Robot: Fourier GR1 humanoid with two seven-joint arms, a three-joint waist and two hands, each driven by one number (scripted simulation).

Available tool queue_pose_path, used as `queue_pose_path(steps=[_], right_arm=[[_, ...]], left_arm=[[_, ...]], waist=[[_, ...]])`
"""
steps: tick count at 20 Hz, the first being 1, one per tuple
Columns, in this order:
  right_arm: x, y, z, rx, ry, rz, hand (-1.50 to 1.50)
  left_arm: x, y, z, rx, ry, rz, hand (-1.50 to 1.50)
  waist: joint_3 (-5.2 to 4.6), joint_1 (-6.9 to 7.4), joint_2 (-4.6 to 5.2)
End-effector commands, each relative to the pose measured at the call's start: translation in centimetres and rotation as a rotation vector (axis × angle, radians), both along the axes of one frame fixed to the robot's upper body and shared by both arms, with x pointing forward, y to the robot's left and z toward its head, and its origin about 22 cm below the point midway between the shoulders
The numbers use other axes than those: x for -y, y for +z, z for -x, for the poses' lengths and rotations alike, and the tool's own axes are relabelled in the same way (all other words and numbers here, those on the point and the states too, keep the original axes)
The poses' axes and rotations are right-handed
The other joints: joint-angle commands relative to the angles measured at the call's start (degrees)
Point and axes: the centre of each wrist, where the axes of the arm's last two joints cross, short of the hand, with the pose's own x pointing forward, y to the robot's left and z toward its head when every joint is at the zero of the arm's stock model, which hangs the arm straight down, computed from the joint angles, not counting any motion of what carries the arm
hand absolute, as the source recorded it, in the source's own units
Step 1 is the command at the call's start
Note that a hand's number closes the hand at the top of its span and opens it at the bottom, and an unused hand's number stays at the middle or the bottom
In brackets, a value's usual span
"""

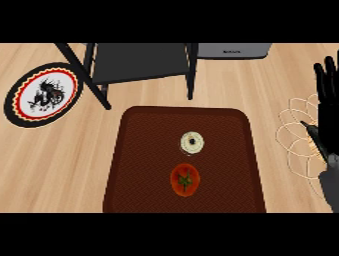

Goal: Pick the cupcake from the tray and place it in the tiered shelf

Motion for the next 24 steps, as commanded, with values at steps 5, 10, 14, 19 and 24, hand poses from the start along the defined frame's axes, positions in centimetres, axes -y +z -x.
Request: queue_pose_path(steps=[5,10,14,19,24], right_arm=[[2.0,1.9,-2.8,0.008,0.19,0.357,1.5],[2.7,-4.1,-3.3,-0.404,0.113,0.593,1.5],[4.5,-4.6,-6.4,-0.327,0.284,0.57,-1.5],[5.5,-3.4,-5.1,-0.324,0.525,0.687,-1.5],[2.8,1.8,-5.7,-0.35,0.645,0.775,-1.5]], left_arm=[[5.6,-6.2,1.7,-0.256,-0.223,0.175,0.0],[6.9,-8.1,1.8,-0.35,-0.342,0.285,0.0],[7.6,-8.4,1.1,-0.382,-0.325,0.292,0.0],[6.7,-8.7,1.1,-0.386,-0.317,0.275,0.0],[5.3,-9.4,2.5,-0.388,-0.29,0.298,0.0]], waist=[[-0.98,0.61,1.67],[-1.04,1.69,1.94],[-0.86,0.73,1.36],[-0.94,-0.84,0.82],[-1.0,-0.94,0.58]])
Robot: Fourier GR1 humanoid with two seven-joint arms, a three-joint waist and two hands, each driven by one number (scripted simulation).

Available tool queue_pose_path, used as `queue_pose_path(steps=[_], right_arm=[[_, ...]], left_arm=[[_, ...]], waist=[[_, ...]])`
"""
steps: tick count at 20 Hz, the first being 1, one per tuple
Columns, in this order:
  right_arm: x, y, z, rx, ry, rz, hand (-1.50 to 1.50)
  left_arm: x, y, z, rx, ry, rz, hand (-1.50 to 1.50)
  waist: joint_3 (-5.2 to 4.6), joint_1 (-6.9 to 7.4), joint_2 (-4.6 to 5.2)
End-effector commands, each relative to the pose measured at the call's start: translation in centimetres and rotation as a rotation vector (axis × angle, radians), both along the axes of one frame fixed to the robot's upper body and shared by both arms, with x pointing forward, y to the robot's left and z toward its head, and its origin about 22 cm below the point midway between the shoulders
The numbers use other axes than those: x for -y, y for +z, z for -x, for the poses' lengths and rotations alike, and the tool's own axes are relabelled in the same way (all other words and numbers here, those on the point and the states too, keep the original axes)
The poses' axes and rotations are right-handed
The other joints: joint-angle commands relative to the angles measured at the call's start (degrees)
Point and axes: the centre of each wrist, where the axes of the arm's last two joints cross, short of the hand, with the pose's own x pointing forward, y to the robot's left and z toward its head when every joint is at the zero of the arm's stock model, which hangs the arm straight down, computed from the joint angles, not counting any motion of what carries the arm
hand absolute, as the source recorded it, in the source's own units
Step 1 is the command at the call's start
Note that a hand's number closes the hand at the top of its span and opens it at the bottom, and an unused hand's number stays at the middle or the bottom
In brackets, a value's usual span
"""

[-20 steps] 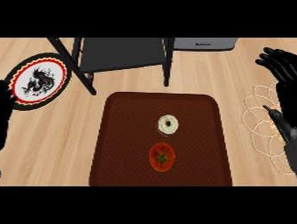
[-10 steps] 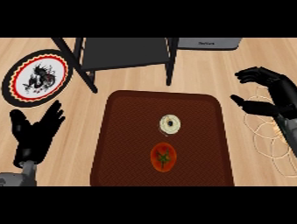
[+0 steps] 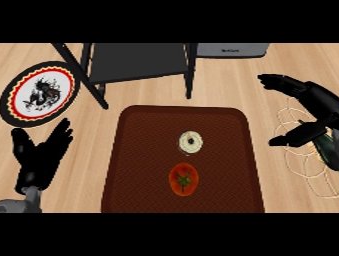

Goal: Pick the cupcake from the tray and place it in the tiered shelf

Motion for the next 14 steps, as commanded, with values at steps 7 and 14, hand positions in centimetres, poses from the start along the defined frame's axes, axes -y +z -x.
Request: queue_pose_path(steps=[7,14], right_arm=[[-9.3,5.3,1.1,-0.088,0.077,0.246,-1.5],[-17.3,6.6,1.3,-0.066,-0.071,0.382,-1.5]], left_arm=[[1.1,-0.5,0.1,-0.037,0.004,0.019,0.0],[1.1,-2.4,1.1,-0.018,0.0,0.006,0.0]], waist=[[-0.27,-0.33,-0.12],[-0.28,0.41,0.13]])
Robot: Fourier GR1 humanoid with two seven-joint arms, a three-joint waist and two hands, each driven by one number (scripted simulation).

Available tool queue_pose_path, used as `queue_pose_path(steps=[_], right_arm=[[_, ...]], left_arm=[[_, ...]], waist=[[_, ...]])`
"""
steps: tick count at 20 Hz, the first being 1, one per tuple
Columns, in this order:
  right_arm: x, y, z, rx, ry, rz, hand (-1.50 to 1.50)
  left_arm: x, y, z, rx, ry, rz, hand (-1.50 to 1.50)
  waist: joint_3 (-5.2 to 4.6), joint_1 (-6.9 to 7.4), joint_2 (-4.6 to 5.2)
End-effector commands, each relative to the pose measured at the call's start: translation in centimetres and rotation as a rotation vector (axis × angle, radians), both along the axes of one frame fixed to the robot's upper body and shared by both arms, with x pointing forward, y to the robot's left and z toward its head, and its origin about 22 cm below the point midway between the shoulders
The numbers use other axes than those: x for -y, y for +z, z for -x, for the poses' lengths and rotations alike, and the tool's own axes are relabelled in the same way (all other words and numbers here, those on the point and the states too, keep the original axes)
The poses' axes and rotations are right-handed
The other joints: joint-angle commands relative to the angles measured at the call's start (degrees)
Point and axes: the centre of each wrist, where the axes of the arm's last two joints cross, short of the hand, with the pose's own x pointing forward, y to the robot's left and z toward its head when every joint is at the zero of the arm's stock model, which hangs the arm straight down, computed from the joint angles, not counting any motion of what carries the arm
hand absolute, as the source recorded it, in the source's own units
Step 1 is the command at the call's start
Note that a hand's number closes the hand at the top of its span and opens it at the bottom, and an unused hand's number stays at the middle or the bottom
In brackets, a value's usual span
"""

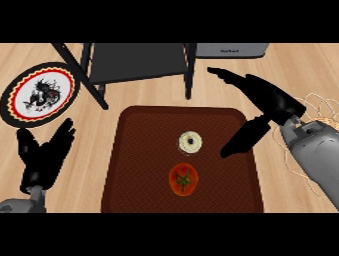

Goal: Pick the cupcake from the tray and place it in the tiered shelf

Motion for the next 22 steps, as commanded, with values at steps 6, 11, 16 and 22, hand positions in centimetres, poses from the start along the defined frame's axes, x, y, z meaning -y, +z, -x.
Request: queue_pose_path(steps=[6,11,16,22], right_arm=[[-6.5,-0.3,0.7,-0.066,-0.068,0.198,-1.5],[-7.7,-1.5,3.6,-0.065,-0.027,0.265,-1.5],[-7.3,-3.1,2.8,-0.088,-0.077,0.336,-1.5],[-8.7,-4.0,1.9,-0.051,-0.123,0.382,-1.5]], left_arm=[[-0.1,-1.6,0.7,-0.043,-0.004,0.028,0.0],[-0.1,-1.4,0.0,-0.045,0.0,0.031,0.0],[-1.0,-0.6,0.0,-0.04,0.005,0.006,0.0],[1.1,0.8,-0.7,-0.035,-0.003,0.021,0.0]], waist=[[-0.31,0.11,0.39],[-0.29,-0.38,0.31],[-0.27,-0.26,0.35],[-0.26,0.01,0.39]])
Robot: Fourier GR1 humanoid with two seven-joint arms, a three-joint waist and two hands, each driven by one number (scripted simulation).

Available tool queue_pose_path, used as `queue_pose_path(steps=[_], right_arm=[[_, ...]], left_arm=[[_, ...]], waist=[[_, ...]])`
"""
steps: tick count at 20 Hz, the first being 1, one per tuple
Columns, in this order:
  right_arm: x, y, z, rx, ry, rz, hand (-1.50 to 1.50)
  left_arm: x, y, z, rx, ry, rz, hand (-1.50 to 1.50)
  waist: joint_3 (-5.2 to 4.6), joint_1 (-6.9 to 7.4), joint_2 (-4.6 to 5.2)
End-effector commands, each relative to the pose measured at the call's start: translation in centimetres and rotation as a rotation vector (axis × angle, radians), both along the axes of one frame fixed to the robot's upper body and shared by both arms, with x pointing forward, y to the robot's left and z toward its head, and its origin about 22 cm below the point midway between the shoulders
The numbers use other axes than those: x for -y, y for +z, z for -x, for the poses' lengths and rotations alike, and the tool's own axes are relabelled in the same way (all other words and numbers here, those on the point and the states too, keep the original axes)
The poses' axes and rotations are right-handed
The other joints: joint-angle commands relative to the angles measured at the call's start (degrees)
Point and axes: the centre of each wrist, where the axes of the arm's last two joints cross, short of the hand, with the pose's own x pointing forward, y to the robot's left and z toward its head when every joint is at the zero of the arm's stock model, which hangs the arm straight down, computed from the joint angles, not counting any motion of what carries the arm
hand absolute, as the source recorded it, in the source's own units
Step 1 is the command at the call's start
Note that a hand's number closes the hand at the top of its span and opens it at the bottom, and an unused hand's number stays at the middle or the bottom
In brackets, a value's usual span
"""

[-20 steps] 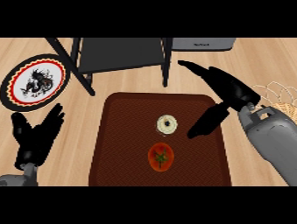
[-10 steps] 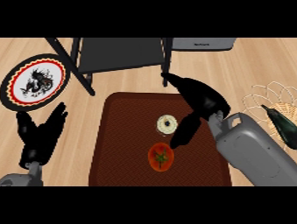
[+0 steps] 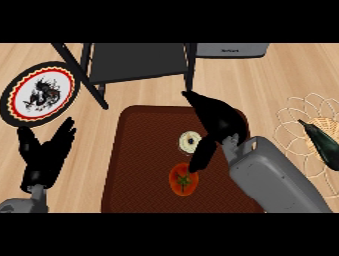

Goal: Pick the cupcake from the tray and place it in the tiered shelf

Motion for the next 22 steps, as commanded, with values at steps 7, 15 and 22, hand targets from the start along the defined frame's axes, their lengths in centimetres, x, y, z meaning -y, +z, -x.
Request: queue_pose_path(steps=[7,15,22], right_arm=[[-1.4,-4.6,1.3,0.001,-0.013,0.039,-1.5],[-1.5,-5.4,0.6,0.037,-0.049,0.109,-1.5],[-1.0,-8.7,-1.1,0.083,-0.049,0.117,-1.5]], left_arm=[[-0.7,-1.0,-0.6,-0.023,-0.003,-0.005,0.0],[0.0,-1.2,-0.4,-0.025,-0.005,0.015,0.0],[0.9,-1.4,0.0,-0.022,-0.007,0.014,0.0]], waist=[[-0.27,-0.06,0.25],[-0.27,-0.1,0.21],[-0.26,0.18,0.27]])
